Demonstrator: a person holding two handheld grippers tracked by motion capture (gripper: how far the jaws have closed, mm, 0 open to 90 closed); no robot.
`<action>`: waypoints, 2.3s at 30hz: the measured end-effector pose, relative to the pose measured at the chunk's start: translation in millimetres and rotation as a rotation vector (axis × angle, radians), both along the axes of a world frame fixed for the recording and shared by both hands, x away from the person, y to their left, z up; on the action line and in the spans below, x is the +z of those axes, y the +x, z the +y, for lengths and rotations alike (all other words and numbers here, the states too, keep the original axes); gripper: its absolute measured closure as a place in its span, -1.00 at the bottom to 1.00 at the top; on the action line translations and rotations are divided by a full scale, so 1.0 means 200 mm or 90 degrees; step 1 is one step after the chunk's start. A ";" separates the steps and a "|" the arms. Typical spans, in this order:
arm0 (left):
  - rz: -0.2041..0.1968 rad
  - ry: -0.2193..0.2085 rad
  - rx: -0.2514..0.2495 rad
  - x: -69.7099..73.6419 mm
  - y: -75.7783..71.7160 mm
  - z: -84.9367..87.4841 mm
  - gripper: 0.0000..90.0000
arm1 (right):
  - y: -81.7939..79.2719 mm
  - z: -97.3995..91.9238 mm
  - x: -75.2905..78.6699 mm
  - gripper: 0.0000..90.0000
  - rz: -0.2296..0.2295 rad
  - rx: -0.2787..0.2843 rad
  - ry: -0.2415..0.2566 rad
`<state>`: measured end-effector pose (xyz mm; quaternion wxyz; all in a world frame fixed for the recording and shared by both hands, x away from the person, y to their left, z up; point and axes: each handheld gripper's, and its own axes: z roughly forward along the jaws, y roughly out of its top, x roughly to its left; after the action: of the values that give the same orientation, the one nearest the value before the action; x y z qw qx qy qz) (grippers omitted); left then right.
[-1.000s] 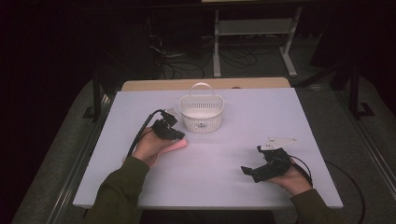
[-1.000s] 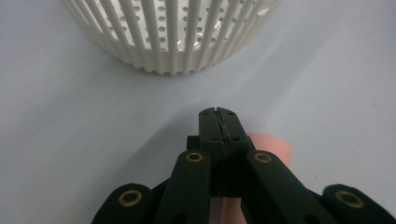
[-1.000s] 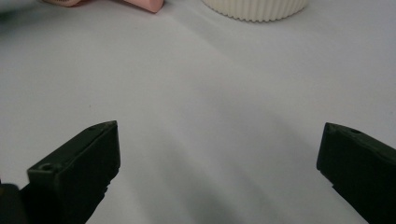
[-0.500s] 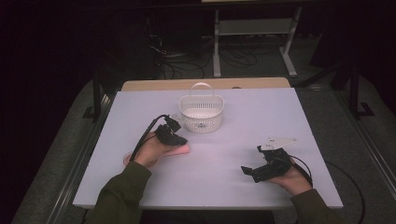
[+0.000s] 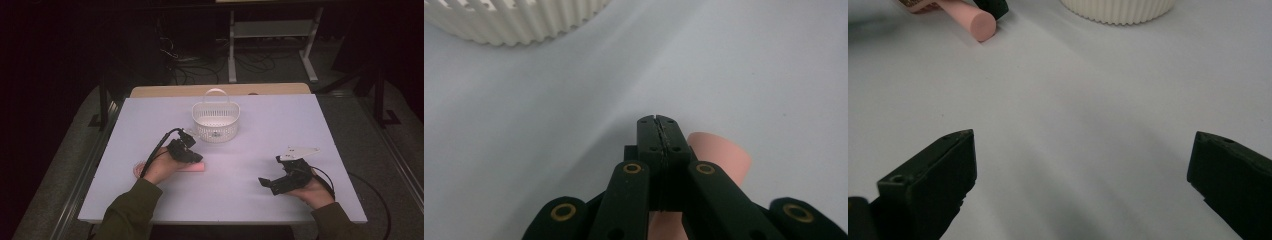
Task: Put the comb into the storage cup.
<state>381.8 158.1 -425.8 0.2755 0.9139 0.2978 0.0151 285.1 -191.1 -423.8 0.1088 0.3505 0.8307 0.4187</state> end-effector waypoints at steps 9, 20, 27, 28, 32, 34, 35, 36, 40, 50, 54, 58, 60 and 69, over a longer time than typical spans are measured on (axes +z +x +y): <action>0.012 -0.015 -0.014 0.01 -0.08 -0.01 1.00 | 0.00 0.00 0.00 -1.00 0.001 0.002 -0.001; 0.016 -0.026 -0.039 0.02 -0.15 -0.05 1.00 | 0.00 0.00 0.00 -1.00 0.001 0.002 -0.002; 0.017 -0.026 -0.049 0.03 -0.18 -0.07 1.00 | 0.00 0.00 0.00 -1.00 0.000 0.003 -0.003; 0.017 -0.025 -0.051 0.03 -0.19 -0.07 1.00 | 0.00 0.00 0.00 -1.00 0.000 0.003 -0.003; 0.019 -0.025 -0.056 0.03 -0.21 -0.08 1.00 | 0.00 0.00 0.00 -1.00 0.001 0.002 -0.001; 0.020 -0.024 -0.061 0.03 -0.22 -0.08 1.00 | 0.01 0.00 0.00 -1.00 0.001 0.002 -0.001; 0.021 -0.024 -0.063 0.03 -0.23 -0.09 1.00 | 0.01 0.00 0.00 -1.00 0.001 0.002 -0.001; 0.022 -0.022 -0.066 0.03 -0.23 -0.09 1.00 | 0.01 0.00 0.00 -1.00 0.000 0.003 -0.001; 0.026 -0.024 -0.073 0.03 -0.26 -0.09 1.00 | 0.01 0.01 0.00 -1.00 0.000 0.005 -0.002; 0.041 -0.037 -0.081 0.03 -0.35 -0.07 1.00 | 0.01 0.01 0.00 -1.00 0.000 0.006 -0.003; 0.044 -0.038 -0.081 0.03 -0.40 -0.04 1.00 | 0.01 0.01 0.00 -1.00 0.000 0.006 -0.002; 0.047 -0.040 -0.080 0.03 -0.44 -0.01 1.00 | 0.01 0.01 0.00 -1.00 0.000 0.006 -0.003; 0.051 -0.043 -0.077 0.03 -0.46 0.01 1.00 | 0.01 0.01 0.00 -1.00 0.000 0.006 -0.003; 0.061 -0.045 -0.076 0.03 -0.55 0.07 1.00 | 0.01 0.01 -0.01 -1.00 0.001 0.006 -0.005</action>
<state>272.7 171.8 -419.5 0.2932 0.9195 0.2560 -0.0555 287.1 -188.3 -424.9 0.1076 0.3466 0.8339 0.4159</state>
